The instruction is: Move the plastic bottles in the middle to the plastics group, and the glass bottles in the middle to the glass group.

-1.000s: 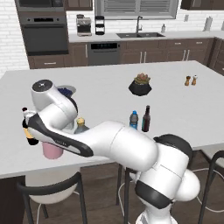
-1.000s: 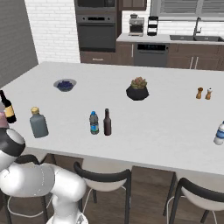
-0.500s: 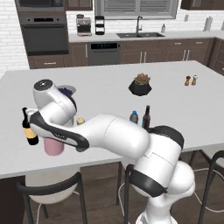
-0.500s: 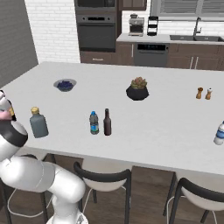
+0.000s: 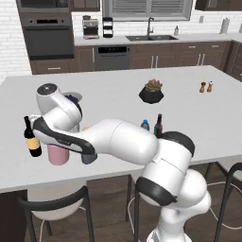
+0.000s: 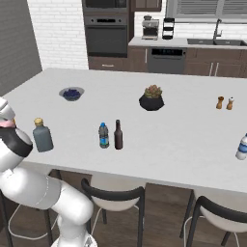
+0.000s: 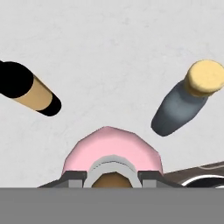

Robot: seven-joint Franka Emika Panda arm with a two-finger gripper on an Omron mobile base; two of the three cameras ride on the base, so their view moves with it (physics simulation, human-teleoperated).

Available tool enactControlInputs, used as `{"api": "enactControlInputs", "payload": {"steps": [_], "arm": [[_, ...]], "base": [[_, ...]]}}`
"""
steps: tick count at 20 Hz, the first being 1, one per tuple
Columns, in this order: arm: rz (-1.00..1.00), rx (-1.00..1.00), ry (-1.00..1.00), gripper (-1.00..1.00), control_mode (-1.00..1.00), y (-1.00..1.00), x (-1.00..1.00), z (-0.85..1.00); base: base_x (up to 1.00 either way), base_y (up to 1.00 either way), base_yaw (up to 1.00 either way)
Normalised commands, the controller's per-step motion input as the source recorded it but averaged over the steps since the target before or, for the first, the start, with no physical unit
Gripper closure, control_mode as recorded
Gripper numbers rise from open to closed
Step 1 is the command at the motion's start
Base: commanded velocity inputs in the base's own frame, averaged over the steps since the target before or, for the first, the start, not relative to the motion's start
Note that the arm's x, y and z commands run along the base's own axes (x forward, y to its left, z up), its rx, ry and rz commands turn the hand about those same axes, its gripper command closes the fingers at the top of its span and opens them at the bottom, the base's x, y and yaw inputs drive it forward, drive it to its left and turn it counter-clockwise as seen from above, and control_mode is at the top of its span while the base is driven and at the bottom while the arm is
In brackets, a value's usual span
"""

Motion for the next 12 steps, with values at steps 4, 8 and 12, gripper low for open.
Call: {"api": "enactControlInputs", "payload": {"steps": [4, 8, 12], "arm": [[0.0, 0.0, 0.0, 1.0, -1.0, 0.0, 0.09, 0.0], [0.0, 0.0, 0.0, 1.0, -1.0, 0.0, 0.14, 0.0], [0.0, 0.0, 0.0, 1.0, -1.0, -0.01, 0.29, 0.0]], "base": [[0.0, 0.0, 0.0], [0.0, 0.0, 0.0], [0.0, 0.0, 0.0]]}}
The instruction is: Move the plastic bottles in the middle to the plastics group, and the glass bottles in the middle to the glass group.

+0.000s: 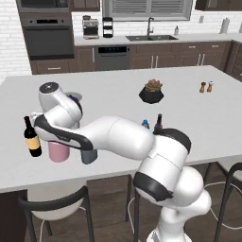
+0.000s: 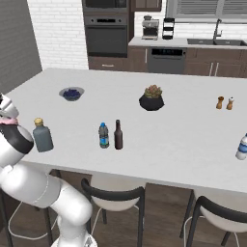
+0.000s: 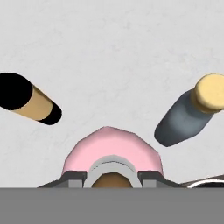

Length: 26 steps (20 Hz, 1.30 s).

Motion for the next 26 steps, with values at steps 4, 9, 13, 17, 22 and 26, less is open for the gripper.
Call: {"api": "enactControlInputs", "payload": {"steps": [4, 9, 13, 17, 22, 26], "arm": [[0.0, 0.0, 0.0, 1.0, -1.0, 0.0, 0.29, 0.0], [0.0, 0.0, 0.0, 1.0, -1.0, 0.0, 0.1, -0.02], [0.0, 0.0, 0.0, 1.0, -1.0, 0.0, 0.08, -0.28], [0.0, 0.0, 0.0, 1.0, -1.0, 0.0, 0.04, -0.36], [0.0, 0.0, 0.0, 1.0, -1.0, 0.0, 0.0, -0.36], [0.0, 0.0, 0.0, 1.0, -1.0, 0.0, 0.01, -0.34]], "base": [[0.0, 0.0, 0.0], [0.0, 0.0, 0.0], [0.0, 0.0, 0.0], [0.0, 0.0, 0.0], [0.0, 0.0, 0.0], [0.0, 0.0, 0.0]]}}
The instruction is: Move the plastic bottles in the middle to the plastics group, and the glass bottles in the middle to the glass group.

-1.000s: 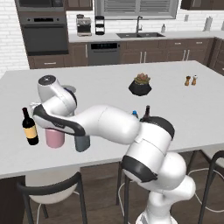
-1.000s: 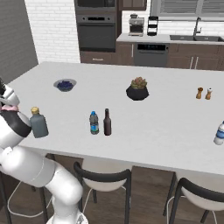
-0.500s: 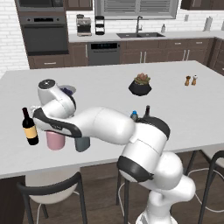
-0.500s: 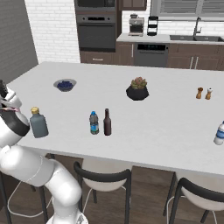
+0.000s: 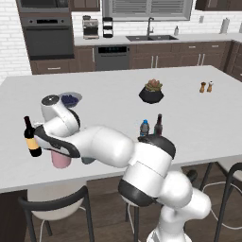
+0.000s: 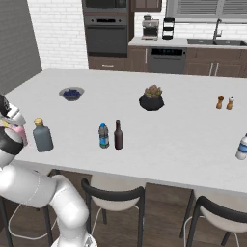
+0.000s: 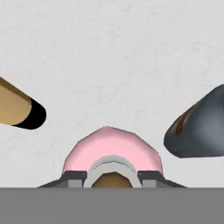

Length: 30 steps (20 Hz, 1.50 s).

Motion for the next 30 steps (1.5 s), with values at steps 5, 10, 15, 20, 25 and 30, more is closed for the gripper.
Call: {"api": "enactControlInputs", "payload": {"steps": [5, 10, 15, 20, 25, 30], "arm": [[0.0, 0.0, 0.0, 1.0, -1.0, 0.0, 0.15, -0.29], [0.0, 0.0, 0.0, 1.0, -1.0, 0.0, 0.14, -0.19], [0.0, 0.0, 0.0, 1.0, -1.0, 0.0, 0.2, -0.13], [0.0, 0.0, 0.0, 1.0, -1.0, 0.0, 0.11, -0.24], [0.0, 0.0, 0.0, 1.0, -1.0, 0.01, 0.0, 0.0], [0.0, 0.0, -0.02, 1.0, -1.0, 0.0, 0.0, 0.0]], "base": [[0.0, 0.0, 0.0], [0.0, 0.0, 0.0], [0.0, 0.0, 0.0], [0.0, 0.0, 0.0], [0.0, 0.0, 0.0], [0.0, 0.0, 0.0]]}}
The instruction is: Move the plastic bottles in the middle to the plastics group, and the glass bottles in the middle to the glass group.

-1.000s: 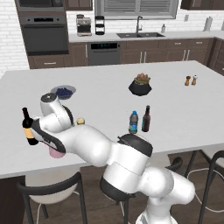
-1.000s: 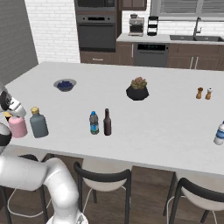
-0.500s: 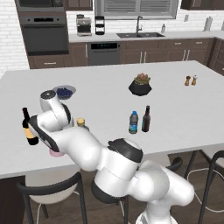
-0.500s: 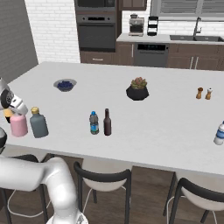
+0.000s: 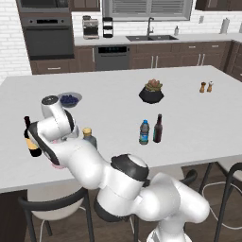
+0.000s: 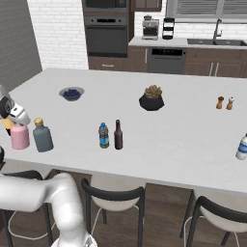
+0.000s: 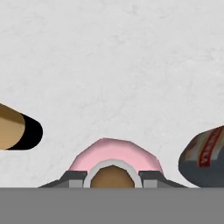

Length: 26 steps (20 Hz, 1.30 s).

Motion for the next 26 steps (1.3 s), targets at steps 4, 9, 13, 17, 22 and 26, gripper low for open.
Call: {"api": "enactControlInputs", "payload": {"steps": [4, 9, 13, 17, 22, 26], "arm": [[0.0, 0.0, -0.08, 1.0, -1.0, 0.0, 0.0, 0.0], [0.0, 0.0, -0.1, 1.0, -1.0, 0.0, 0.0, 0.0], [0.0, 0.0, -0.11, 1.0, -1.0, 0.0, 0.02, 0.0], [0.0, 0.0, -0.12, 1.0, -1.0, 0.0, 0.06, 0.0], [0.0, 0.0, -0.1, 1.0, -1.0, 0.0, 0.08, 0.0], [0.0, 0.0, -0.03, 1.0, -1.0, 0.0, 0.0, 0.0]], "base": [[0.0, 0.0, 0.0], [0.0, 0.0, 0.0], [0.0, 0.0, 0.0], [0.0, 0.0, 0.0], [0.0, 0.0, 0.0], [0.0, 0.0, 0.0]]}}
